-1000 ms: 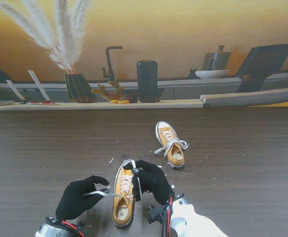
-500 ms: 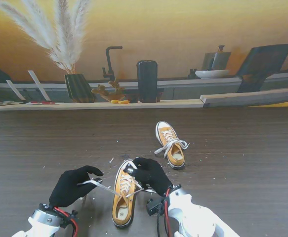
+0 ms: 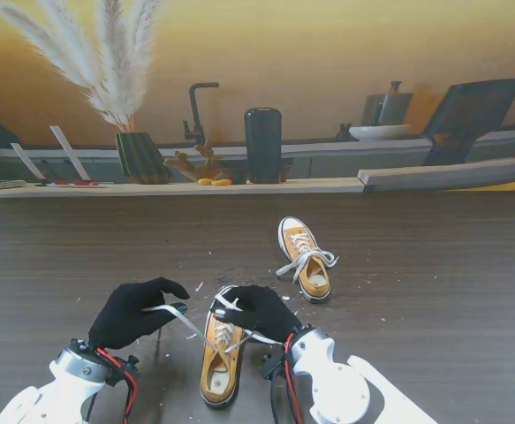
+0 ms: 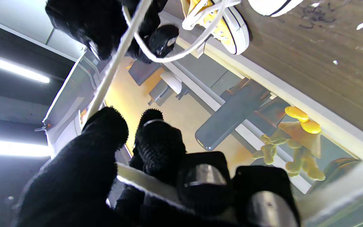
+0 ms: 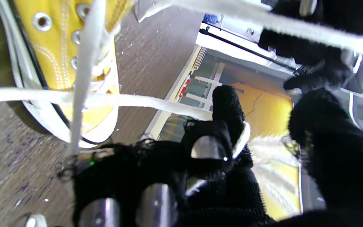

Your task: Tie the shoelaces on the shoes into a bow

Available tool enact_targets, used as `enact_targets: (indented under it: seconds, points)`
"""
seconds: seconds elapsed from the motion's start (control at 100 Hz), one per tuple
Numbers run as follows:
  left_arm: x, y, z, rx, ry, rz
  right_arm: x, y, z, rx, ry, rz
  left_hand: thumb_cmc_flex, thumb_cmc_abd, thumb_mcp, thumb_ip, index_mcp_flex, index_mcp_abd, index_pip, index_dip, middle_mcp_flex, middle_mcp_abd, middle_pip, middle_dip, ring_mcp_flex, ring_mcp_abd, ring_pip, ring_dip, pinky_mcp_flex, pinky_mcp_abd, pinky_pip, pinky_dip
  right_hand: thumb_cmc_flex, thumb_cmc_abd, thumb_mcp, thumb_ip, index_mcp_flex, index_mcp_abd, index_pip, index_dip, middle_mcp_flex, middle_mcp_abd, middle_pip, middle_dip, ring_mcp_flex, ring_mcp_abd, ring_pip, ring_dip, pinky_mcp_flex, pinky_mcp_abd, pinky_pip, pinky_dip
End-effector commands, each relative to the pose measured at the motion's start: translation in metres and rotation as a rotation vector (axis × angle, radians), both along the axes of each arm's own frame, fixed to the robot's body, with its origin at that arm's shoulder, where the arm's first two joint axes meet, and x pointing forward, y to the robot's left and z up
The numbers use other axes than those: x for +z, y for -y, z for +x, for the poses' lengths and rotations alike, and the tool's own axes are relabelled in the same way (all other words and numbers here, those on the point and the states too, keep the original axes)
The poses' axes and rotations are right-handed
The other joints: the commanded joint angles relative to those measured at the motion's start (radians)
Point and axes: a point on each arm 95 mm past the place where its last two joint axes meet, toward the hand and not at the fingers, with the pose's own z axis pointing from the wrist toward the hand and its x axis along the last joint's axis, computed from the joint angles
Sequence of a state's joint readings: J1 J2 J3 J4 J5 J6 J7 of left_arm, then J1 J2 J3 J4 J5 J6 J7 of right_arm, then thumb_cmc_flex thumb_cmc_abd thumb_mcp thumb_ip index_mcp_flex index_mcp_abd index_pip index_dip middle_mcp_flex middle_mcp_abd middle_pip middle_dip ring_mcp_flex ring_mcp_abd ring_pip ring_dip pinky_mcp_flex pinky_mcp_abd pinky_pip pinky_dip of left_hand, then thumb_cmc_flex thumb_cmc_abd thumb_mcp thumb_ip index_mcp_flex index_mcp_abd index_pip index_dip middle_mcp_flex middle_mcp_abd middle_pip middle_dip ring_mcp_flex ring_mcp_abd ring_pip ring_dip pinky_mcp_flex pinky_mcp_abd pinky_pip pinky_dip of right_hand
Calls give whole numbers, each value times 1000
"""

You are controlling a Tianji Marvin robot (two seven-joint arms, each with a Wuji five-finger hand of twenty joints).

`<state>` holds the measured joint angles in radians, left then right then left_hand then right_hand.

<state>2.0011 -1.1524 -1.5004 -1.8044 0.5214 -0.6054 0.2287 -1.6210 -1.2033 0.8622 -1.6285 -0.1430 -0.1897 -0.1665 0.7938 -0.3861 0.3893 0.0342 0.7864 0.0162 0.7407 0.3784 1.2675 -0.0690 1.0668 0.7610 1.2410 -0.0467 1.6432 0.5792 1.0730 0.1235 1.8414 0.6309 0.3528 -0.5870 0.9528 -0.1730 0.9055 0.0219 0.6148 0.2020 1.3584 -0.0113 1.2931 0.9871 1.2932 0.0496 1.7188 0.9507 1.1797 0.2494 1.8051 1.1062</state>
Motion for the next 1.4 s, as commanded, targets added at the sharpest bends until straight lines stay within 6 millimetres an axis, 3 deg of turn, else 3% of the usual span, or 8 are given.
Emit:
enact_targets:
  seconds: [0.0, 0.69, 0.78, 0.86, 0.92, 0.96, 1.17, 1.39]
  points:
    - [17, 3, 7, -29, 39, 9, -2, -1, -1, 41, -1, -11, 5, 33, -29, -17, 37, -46, 11, -17, 45, 54, 7, 16, 34, -68, 58, 25, 24, -49, 253, 17, -37, -20, -72, 25, -2, 8, -27, 23, 56, -17, 41, 25, 19, -70, 86, 22, 50, -116, 289, 20]
    - [60, 64, 87, -212, 120, -52, -7, -24, -12, 208, -10, -62, -6, 21, -15, -13, 31, -70, 32, -22, 42, 39, -3, 15, 34, -84, 44, 21, 21, -62, 245, -9, 36, -79, 27, 19, 28, -35, 0, 31, 87, -32, 59, 37, 18, -65, 92, 40, 47, -100, 289, 33]
    - [61, 78, 99, -239, 104, -48, -8, -25, -13, 212, -17, -56, -13, 31, -19, -15, -25, -81, -12, -20, -52, 58, -100, 13, 33, -11, -118, -25, -1, 65, 106, -114, 45, -62, 48, 21, 36, -54, 4, 31, 87, -30, 64, 39, 18, -60, 93, 41, 47, -92, 289, 35]
    - [60, 85, 104, -270, 77, 35, -8, -25, -13, 209, -22, -49, -91, 129, -38, 36, -236, -36, -251, 0, -372, 78, -383, -40, -303, 114, -480, 73, -387, 138, -187, -35, 52, -58, 62, -11, 36, -64, 26, -17, 87, -27, 67, 39, 18, -54, 92, 45, 46, -81, 289, 38]
    - [58, 88, 107, -285, 91, 139, -7, -23, -13, 208, -24, -47, -56, 118, -42, 55, -380, -40, -321, -18, -620, 75, -545, -126, -593, 121, -774, 83, -754, 120, -488, 56, 63, -59, 63, -30, 34, -70, 46, -55, 87, -27, 68, 39, 18, -52, 92, 46, 46, -79, 289, 38]
    - [57, 90, 108, -288, 108, 200, -7, -22, -13, 205, -24, -46, -25, 74, 32, 54, -430, -37, -355, -30, -721, 73, -613, -176, -691, 112, -897, 71, -862, 101, -618, 75, 69, -58, 60, -44, 34, -73, 53, -66, 87, -28, 69, 39, 18, -50, 92, 46, 45, -76, 289, 38]
    - [57, 92, 114, -284, 198, 427, -5, -16, -12, 190, -27, -36, 86, -162, 601, -45, -343, -69, -349, -39, -833, 83, -744, -287, -876, 146, -1187, -7, -1012, 87, -986, 45, 77, -59, 62, -61, 28, -80, 77, -99, 87, -24, 70, 38, 18, -48, 92, 45, 45, -73, 289, 37]
    - [55, 86, 116, -289, 203, 558, -2, -12, -12, 178, -76, 14, -11, -248, 508, -61, -348, -60, -383, -61, -891, 91, -802, -329, -930, 155, -1262, -31, -1033, 78, -1074, 37, 103, -63, 60, -94, 17, -112, 155, -159, 87, -19, 76, 38, 18, -39, 93, 46, 44, -62, 289, 39]
